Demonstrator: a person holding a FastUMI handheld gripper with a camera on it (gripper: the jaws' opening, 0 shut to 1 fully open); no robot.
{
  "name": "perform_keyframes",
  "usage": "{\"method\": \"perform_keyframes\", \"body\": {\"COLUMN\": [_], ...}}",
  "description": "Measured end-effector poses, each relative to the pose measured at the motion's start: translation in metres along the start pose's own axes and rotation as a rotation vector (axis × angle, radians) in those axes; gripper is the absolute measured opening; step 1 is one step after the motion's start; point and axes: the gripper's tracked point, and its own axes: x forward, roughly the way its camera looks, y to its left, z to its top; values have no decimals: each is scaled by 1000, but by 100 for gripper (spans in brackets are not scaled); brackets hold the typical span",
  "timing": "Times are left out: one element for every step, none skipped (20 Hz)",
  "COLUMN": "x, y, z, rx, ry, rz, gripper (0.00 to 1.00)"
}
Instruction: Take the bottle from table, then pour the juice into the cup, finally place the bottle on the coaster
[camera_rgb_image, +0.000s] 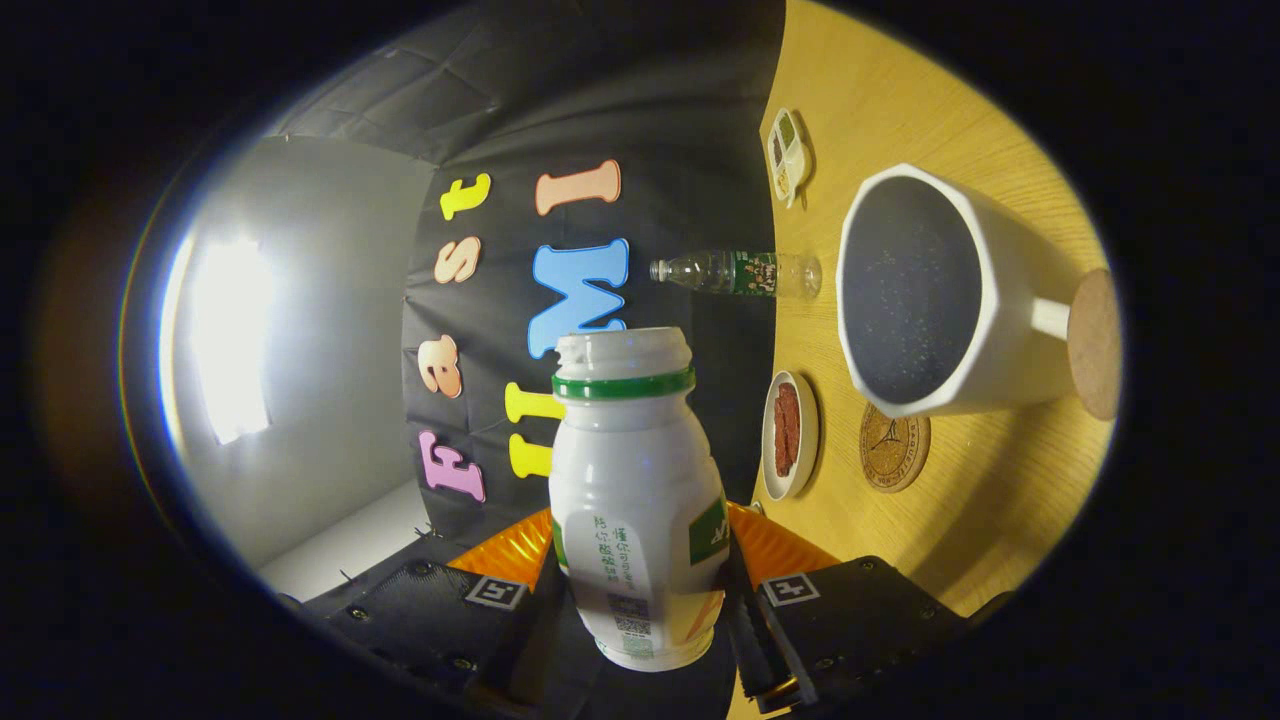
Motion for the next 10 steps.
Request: {"method": "perform_keyframes", "body": {"x": [1,1,-1,0,0,1,0,1,0,1], "y": [1,1,1,1,3,3,5,5,6,6], "z": [0,0,0,1,1,2,1,2,1,2], "rx": [7,13,21,29,37,45,50,55,61,66], "ry": [-3,-2,-4,-5,-6,-9,-11,-11,-12,-12], "rz": [-1,-3,-3,-2,-1,0,1,2,2,3], "gripper": [70,70,70,70,70,70,70,70,70,70]}}
